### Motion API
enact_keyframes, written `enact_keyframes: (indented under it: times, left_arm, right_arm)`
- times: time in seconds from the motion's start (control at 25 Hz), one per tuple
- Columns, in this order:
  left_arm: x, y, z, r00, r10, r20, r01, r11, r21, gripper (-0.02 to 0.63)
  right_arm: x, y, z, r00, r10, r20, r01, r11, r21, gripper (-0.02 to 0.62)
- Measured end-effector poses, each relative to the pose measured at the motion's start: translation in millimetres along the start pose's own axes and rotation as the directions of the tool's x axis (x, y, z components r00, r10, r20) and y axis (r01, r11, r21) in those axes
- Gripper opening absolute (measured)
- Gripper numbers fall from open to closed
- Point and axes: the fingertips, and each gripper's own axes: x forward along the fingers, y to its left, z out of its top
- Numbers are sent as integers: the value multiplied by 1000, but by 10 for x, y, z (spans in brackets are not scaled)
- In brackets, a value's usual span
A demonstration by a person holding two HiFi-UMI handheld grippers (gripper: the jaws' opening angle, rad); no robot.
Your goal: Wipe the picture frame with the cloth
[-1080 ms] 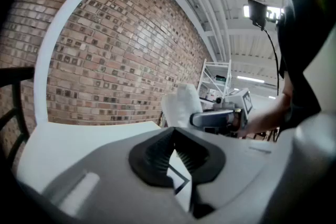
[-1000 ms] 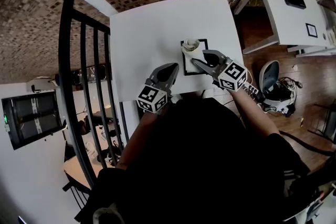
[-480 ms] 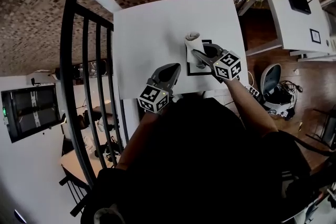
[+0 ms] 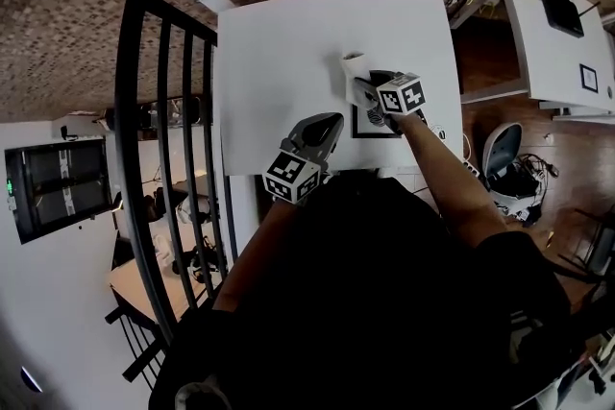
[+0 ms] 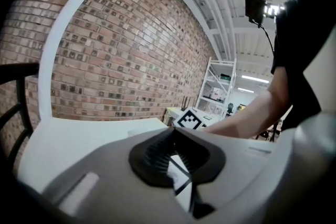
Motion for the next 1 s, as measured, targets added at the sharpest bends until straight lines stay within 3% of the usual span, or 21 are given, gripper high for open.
enact_keyframes:
  times: [0.24,0.56,1.0]
  left_arm:
    - [18,-29,-52,1000,0,-12,0,1000,-11,0]
    - [9,-1,-83,1000,9,-22,-9,1000,-28,0]
    - [110,-77,-87,999,-31,-30,31,999,-14,0]
  right_arm:
    - [212,-226,-200,994,-36,-101,43,996,73,97]
    - [227,-500,-436,975,-112,-194,129,989,77,97]
    - [-202,-768,-442,966,-197,-170,218,969,115,98]
